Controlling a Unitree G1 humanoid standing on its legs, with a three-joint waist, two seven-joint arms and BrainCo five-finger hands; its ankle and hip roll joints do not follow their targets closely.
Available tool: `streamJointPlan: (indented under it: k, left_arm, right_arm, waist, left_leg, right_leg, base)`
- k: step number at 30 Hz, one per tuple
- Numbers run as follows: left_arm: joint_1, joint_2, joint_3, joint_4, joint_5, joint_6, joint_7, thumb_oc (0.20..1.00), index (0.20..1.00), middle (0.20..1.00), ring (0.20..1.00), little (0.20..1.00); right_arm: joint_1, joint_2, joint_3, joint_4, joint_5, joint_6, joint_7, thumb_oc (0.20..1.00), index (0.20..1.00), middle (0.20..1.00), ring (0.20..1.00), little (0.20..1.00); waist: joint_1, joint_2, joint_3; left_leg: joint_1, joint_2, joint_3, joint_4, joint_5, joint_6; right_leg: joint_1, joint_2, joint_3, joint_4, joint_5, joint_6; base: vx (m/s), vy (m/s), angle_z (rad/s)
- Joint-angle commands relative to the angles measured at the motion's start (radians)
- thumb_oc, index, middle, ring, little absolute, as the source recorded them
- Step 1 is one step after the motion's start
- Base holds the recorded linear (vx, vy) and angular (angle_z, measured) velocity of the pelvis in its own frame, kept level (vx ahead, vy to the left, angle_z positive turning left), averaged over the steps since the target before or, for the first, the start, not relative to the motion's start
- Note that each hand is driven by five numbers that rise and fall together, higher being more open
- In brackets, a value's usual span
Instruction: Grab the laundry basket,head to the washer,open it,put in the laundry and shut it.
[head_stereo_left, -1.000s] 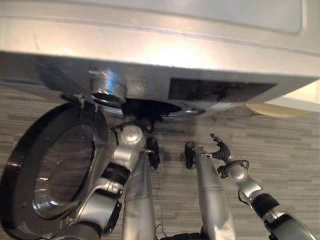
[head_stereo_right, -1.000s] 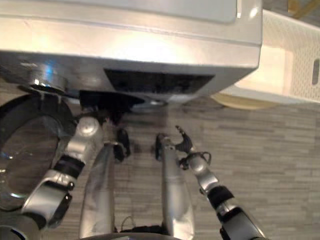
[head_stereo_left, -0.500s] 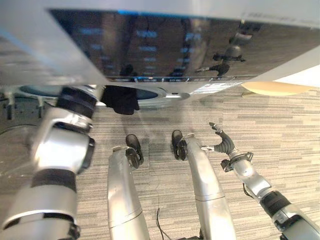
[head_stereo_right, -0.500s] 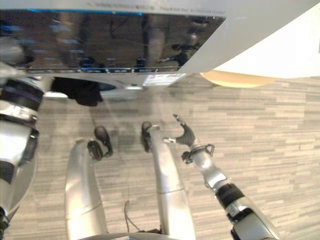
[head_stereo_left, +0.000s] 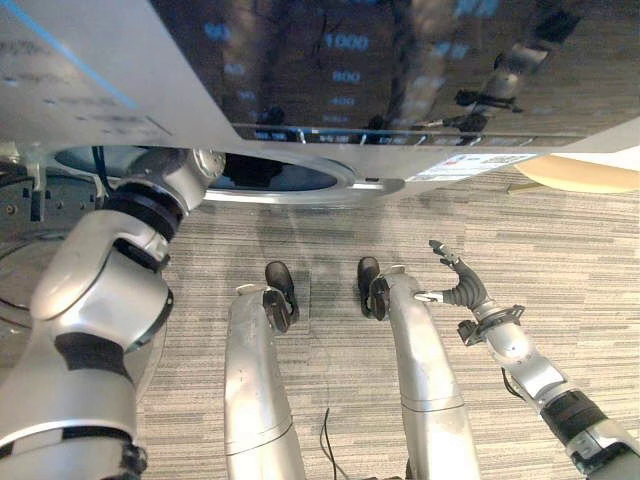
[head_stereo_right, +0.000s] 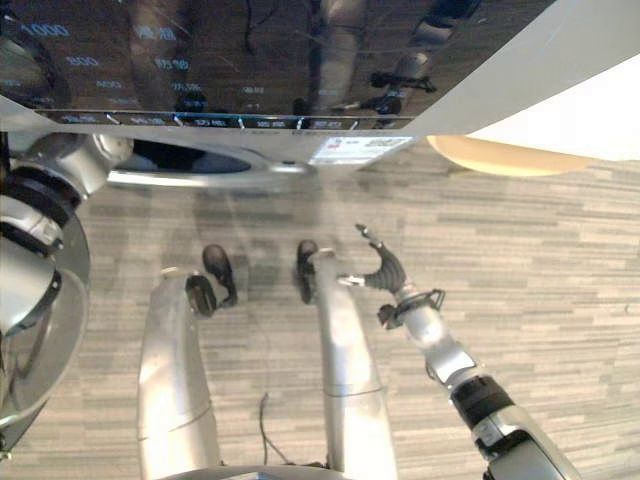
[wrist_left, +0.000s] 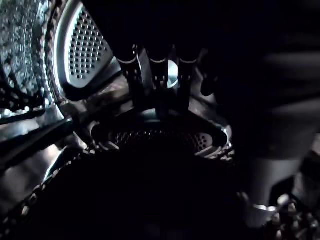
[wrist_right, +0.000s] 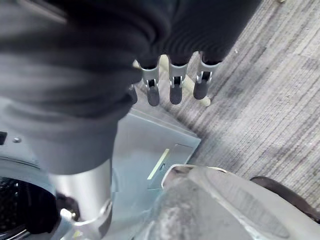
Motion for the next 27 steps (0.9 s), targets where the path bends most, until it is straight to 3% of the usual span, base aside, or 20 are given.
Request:
streamJointPlan:
  k: [1,7,10,16,19,22,23,24,25,26,27]
  left_arm:
    - [0.051,-0.043,0.12,0.003,-0.068,-0.036,-0.001,1.0,1.0,1.0,1.0,1.0]
    - [0.17,-0.057,0.203,-0.107,-0.13,-0.049,-0.001,1.0,1.0,1.0,1.0,1.0]
    - [0.261,-0.069,0.223,-0.154,-0.027,-0.018,0.007,1.0,1.0,1.0,1.0,1.0]
    - [0.419,-0.135,0.299,-0.201,-0.012,-0.027,-0.006,1.0,1.0,1.0,1.0,1.0]
    - [0.634,-0.216,0.373,-0.291,-0.183,-0.087,-0.095,1.0,1.0,1.0,1.0,1.0]
    - [0.756,-0.253,0.414,-0.341,-0.281,-0.107,-0.123,1.0,1.0,1.0,1.0,1.0]
    - [0.862,-0.288,0.448,-0.364,-0.344,-0.114,-0.146,1.0,1.0,1.0,1.0,1.0]
    - [0.864,-0.288,0.449,-0.365,-0.345,-0.113,-0.147,1.0,1.0,1.0,1.0,1.0]
    - [0.956,-0.313,0.479,-0.371,-0.4,-0.118,-0.176,1.0,1.0,1.0,1.0,1.0]
    - [0.956,-0.313,0.479,-0.371,-0.4,-0.118,-0.176,1.0,1.0,1.0,1.0,1.0]
    - [1.026,-0.334,0.493,-0.362,-0.446,-0.118,-0.215,1.0,1.0,1.0,1.0,1.0]
  right_arm:
    - [0.065,-0.004,0.017,-0.035,-0.008,-0.034,-0.006,1.0,1.0,1.0,1.0,1.0]
    - [0.043,0.011,0.018,-0.006,-0.023,-0.019,-0.028,1.0,1.0,1.0,1.0,1.0]
    - [0.022,0.03,0.01,0.012,-0.054,-0.007,-0.041,1.0,1.0,1.0,1.0,1.0]
    - [-0.008,0.061,0.01,0.058,-0.079,0.002,-0.056,1.0,1.0,1.0,1.0,1.0]
    - [0.007,0.082,0.009,0.121,-0.093,0.04,-0.06,1.0,1.0,1.0,1.0,1.0]
    - [0.026,0.085,-0.002,0.161,-0.095,0.06,-0.054,1.0,1.0,1.0,1.0,1.0]
    - [0.054,0.09,-0.015,0.214,-0.107,0.084,-0.049,1.0,1.0,1.0,1.0,1.0]
    - [0.055,0.09,-0.014,0.215,-0.107,0.084,-0.049,1.0,1.0,1.0,1.0,1.0]
    - [0.084,0.094,-0.027,0.26,-0.116,0.101,-0.039,1.0,1.0,1.0,1.0,1.0]
    - [0.084,0.094,-0.027,0.26,-0.116,0.101,-0.039,1.0,1.0,1.0,1.0,1.0]
    - [0.106,0.106,-0.04,0.311,-0.115,0.113,-0.028,1.0,1.0,1.0,1.0,1.0]
  waist:
    - [-0.036,0.04,-0.102]
    - [-0.017,0.039,-0.107]
    - [0.0,0.037,-0.111]
    - [0.017,0.034,-0.122]
    - [0.036,0.036,-0.131]
    - [0.045,0.036,-0.127]
    - [0.052,0.036,-0.12]
    - [0.051,0.035,-0.114]
    - [0.057,0.03,-0.098]
    - [0.057,0.03,-0.097]
    - [0.06,0.026,-0.088]
  left_leg:
    - [-0.01,-0.007,-0.069,-0.008,-0.033,0.017]
    - [0.043,-0.014,-0.062,-0.066,-0.025,0.013]
    - [0.072,-0.022,-0.061,-0.113,-0.009,0.008]
    - [0.156,-0.026,-0.046,-0.201,0.016,-0.004]
    - [0.312,-0.021,-0.017,-0.337,0.057,-0.021]
    - [0.428,-0.021,-0.004,-0.426,0.076,-0.022]
    - [0.557,-0.032,0.002,-0.523,0.095,-0.021]
    - [0.569,-0.033,0.004,-0.53,0.097,-0.021]
    - [0.712,-0.045,0.012,-0.639,0.12,-0.023]
    - [0.714,-0.045,0.012,-0.639,0.12,-0.023]
    - [0.833,-0.056,0.024,-0.75,0.174,-0.019]
  right_leg:
    - [0.04,0.008,0.031,-0.186,0.074,0.068]
    - [0.09,-0.006,0.031,-0.228,0.073,0.065]
    - [0.121,-0.014,0.028,-0.267,0.079,0.067]
    - [0.193,-0.02,0.027,-0.34,0.102,0.072]
    - [0.331,-0.038,0.018,-0.459,0.13,0.08]
    - [0.435,-0.045,0.019,-0.538,0.149,0.084]
    - [0.548,-0.05,0.011,-0.622,0.167,0.092]
    - [0.559,-0.05,0.012,-0.628,0.169,0.092]
    - [0.691,-0.051,0.006,-0.72,0.189,0.102]
    - [0.693,-0.052,0.006,-0.721,0.189,0.102]
    - [0.811,-0.056,-0.004,-0.834,0.24,0.107]
  base:
    - [-0.02,0.0,0.11]
    - [-0.03,-0.002,0.14]
    - [-0.03,0.003,0.12]
    - [-0.05,-0.004,0.07]
    - [-0.03,0.003,0.01]
    - [0.0,0.0,0.0]
    - [0.0,0.0,0.0]
    - [0.07,-0.002,0.01]
    - [0.04,-0.005,0.07]
    - [0.05,-0.012,0.11]
    - [0.04,-0.011,0.11]
